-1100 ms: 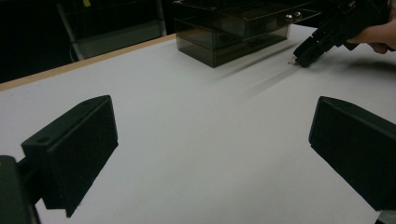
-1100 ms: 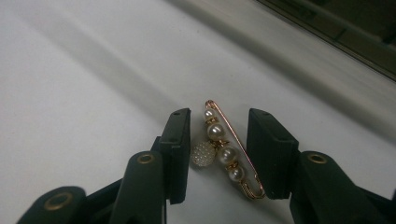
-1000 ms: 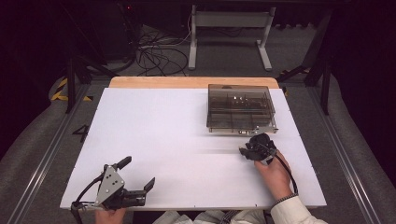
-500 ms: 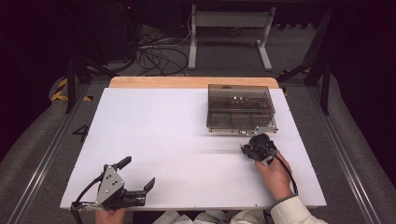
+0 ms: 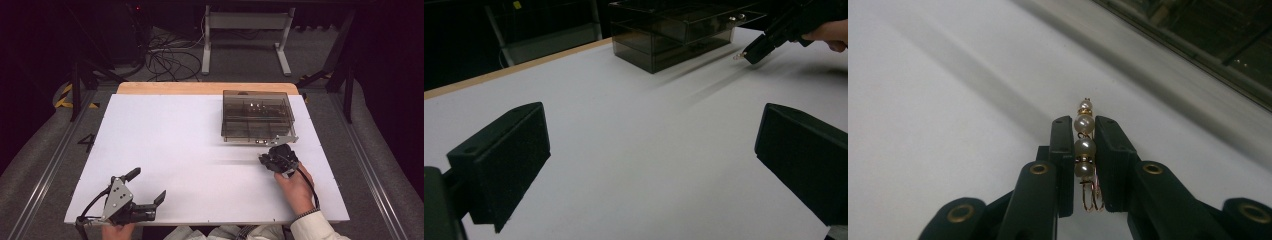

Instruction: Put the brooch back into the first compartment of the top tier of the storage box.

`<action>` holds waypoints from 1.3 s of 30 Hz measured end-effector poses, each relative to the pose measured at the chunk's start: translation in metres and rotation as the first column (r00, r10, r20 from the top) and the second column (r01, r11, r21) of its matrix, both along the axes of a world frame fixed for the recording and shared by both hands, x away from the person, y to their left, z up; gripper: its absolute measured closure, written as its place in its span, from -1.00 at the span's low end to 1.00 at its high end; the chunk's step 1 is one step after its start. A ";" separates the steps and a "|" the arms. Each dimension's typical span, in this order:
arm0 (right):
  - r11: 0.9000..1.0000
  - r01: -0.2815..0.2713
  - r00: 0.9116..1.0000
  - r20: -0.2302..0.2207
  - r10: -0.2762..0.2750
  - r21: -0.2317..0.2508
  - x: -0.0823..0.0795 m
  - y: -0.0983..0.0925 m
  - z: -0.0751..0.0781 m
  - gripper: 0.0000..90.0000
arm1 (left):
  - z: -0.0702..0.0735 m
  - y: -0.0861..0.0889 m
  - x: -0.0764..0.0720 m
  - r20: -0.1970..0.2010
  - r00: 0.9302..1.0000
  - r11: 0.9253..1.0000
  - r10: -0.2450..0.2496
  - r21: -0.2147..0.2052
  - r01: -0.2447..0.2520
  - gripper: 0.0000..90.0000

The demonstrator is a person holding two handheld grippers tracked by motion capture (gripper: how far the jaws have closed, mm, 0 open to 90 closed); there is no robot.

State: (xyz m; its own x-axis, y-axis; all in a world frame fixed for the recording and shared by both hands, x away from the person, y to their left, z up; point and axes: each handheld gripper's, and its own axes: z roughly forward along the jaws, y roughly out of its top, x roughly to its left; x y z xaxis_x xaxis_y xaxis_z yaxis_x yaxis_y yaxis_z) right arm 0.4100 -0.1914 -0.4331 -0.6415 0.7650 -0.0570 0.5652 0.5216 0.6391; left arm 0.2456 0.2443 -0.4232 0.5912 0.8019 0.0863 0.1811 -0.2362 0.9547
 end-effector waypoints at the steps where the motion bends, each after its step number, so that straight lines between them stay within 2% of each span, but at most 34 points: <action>1: 1.000 -0.001 1.000 0.003 0.001 0.005 -0.001 -0.001 0.001 0.76 | 0.000 0.000 0.000 0.001 1.000 1.000 0.000 0.001 0.000 -0.96; 10: 0.999 -0.026 0.998 0.053 0.024 0.042 -0.014 -0.006 0.015 0.76 | 0.000 0.000 0.000 0.003 1.000 1.000 0.001 -0.003 -0.001 -0.96; 14: 0.996 -0.042 0.997 0.072 0.036 0.073 -0.020 -0.010 0.022 0.76 | 0.000 0.000 0.000 0.005 1.000 1.000 0.001 -0.004 -0.001 -0.96; 16: 0.993 -0.059 0.995 0.090 0.050 0.105 -0.024 -0.014 0.026 0.76 | 0.000 0.000 0.000 0.005 1.000 1.000 0.002 -0.005 -0.002 -0.96; 20: 0.987 -0.075 0.992 0.112 0.059 0.141 -0.029 -0.019 0.031 0.76 | 0.000 0.000 0.000 0.005 1.000 1.000 0.003 -0.005 -0.003 -0.96; 21: 0.982 -0.082 0.990 0.125 0.061 0.168 -0.031 -0.021 0.034 0.76 | 0.000 0.000 0.000 0.005 1.000 1.000 0.002 -0.007 -0.002 -0.96; 23: 0.980 -0.090 0.989 0.132 0.068 0.175 -0.032 -0.023 0.035 0.76 | 0.000 0.000 0.000 0.005 1.000 1.000 0.003 -0.007 -0.003 -0.96; 24: 0.976 -0.101 0.987 0.142 0.074 0.192 -0.034 -0.025 0.037 0.76 | 0.000 0.000 0.000 0.004 1.000 1.000 0.004 -0.007 -0.004 -0.96; 31: 0.968 -0.129 0.984 0.148 0.098 0.217 -0.037 -0.026 0.042 0.75 | 0.000 0.000 0.000 0.005 1.000 1.000 0.005 -0.008 -0.005 -0.96; 33: 0.963 -0.145 0.980 0.165 0.109 0.228 -0.039 -0.027 0.044 0.75 | 0.000 0.000 0.000 0.005 1.000 1.000 0.003 -0.009 -0.003 -0.96; 39: 0.959 -0.160 0.974 0.194 0.115 0.234 -0.042 -0.028 0.047 0.75 | 0.000 0.001 -0.001 0.010 1.000 1.000 0.006 -0.007 -0.005 -0.96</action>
